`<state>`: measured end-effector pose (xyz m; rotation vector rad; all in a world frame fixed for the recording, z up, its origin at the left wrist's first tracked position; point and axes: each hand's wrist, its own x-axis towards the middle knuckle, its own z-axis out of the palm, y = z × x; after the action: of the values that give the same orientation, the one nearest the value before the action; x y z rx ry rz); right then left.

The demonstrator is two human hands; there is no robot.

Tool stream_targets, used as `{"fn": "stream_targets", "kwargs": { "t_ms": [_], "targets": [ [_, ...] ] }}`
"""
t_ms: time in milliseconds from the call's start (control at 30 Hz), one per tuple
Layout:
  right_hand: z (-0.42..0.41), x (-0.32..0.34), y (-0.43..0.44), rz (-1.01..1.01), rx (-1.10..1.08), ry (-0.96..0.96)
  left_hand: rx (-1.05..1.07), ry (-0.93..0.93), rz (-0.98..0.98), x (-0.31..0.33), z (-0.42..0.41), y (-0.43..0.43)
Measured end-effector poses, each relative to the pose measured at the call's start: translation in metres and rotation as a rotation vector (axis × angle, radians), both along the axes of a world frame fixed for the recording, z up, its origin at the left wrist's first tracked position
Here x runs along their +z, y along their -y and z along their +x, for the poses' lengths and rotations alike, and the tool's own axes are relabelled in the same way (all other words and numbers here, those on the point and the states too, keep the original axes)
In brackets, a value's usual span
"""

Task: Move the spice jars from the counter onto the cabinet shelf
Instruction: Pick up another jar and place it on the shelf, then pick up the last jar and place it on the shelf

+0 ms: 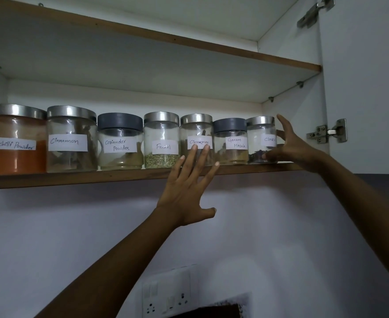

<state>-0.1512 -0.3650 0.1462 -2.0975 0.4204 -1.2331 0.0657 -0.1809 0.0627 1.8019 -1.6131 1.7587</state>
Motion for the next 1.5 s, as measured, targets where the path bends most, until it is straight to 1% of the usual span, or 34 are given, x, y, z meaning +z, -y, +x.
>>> {"fn": "stream_targets", "kwargs": {
  "t_ms": [233,300,333,400,467,567,633,667,733,833,967,1033,1133,1233,1300,1400,1500],
  "targets": [
    [0.009,-0.015,-0.003,-0.025,-0.084,0.039,0.018,-0.024,0.030,0.002,-0.002,-0.002],
    [0.012,-0.023,-0.010,-0.018,-0.150,0.083,0.014,-0.032,0.043,0.003,-0.002,-0.002],
    [0.014,-0.029,-0.017,-0.052,-0.231,0.122,0.007,-0.041,0.053,0.004,-0.003,-0.004],
    [0.018,-0.047,-0.035,-0.203,-0.409,0.203,-0.017,-0.042,0.077,0.001,-0.005,-0.010],
    [0.023,-0.068,-0.058,-0.344,-0.495,0.244,-0.067,-0.027,0.096,-0.006,-0.008,-0.022],
    [0.040,-0.105,-0.091,-0.455,-0.454,0.272,-0.221,-0.025,0.106,-0.031,-0.004,-0.049],
    [0.057,-0.131,-0.116,-0.457,-0.369,0.261,-0.331,-0.087,0.079,-0.052,0.006,-0.073],
    [0.068,-0.145,-0.129,-0.452,-0.327,0.231,-0.362,-0.126,0.073,-0.064,0.013,-0.086],
    [0.089,-0.173,-0.155,-0.439,-0.246,0.169,-0.357,-0.181,0.100,-0.088,0.027,-0.112],
    [0.126,-0.218,-0.193,-0.372,-0.095,0.052,-0.249,-0.271,0.181,-0.127,0.055,-0.156],
    [0.179,-0.272,-0.243,-0.261,0.116,-0.136,-0.129,-0.438,0.227,-0.175,0.095,-0.213],
    [0.205,-0.295,-0.269,-0.239,0.226,-0.244,-0.049,-0.505,0.255,-0.196,0.114,-0.240],
    [0.237,-0.323,-0.301,-0.229,0.362,-0.354,0.053,-0.624,0.343,-0.225,0.138,-0.271],
    [0.270,-0.361,-0.326,-0.214,0.473,-0.491,0.132,-0.807,0.377,-0.266,0.163,-0.302],
    [0.288,-0.391,-0.341,-0.162,0.536,-0.595,0.227,-0.965,0.389,-0.300,0.180,-0.323],
    [0.300,-0.430,-0.361,-0.077,0.606,-0.746,0.384,-1.219,0.493,-0.350,0.197,-0.345],
    [0.303,-0.464,-0.371,0.010,0.633,-0.870,0.464,-1.457,0.609,-0.395,0.205,-0.353]
  ]
}}
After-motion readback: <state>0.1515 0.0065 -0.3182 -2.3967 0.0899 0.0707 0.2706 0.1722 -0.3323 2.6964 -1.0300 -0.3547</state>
